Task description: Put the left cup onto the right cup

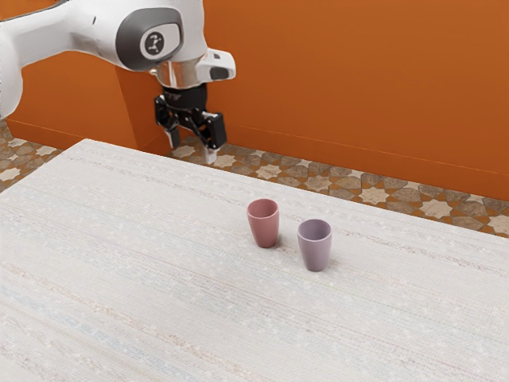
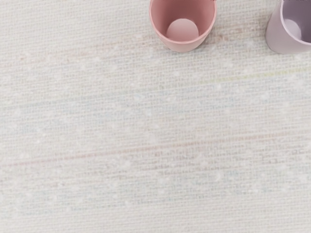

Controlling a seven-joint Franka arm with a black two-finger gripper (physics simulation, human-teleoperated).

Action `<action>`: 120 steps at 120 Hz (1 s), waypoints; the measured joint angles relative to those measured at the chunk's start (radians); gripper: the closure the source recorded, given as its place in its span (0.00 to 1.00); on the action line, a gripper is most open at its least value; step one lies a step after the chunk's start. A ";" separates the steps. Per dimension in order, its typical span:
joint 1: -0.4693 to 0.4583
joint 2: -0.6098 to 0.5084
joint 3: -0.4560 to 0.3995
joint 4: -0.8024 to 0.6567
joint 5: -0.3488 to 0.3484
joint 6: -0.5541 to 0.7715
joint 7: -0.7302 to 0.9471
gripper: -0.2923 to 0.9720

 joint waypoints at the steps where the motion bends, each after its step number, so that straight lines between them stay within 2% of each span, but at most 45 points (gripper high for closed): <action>1: 0.000 0.001 0.000 0.000 0.000 0.002 0.000 0.23; 120: -0.012 0.243 0.022 0.119 -0.003 0.100 0.000 0.23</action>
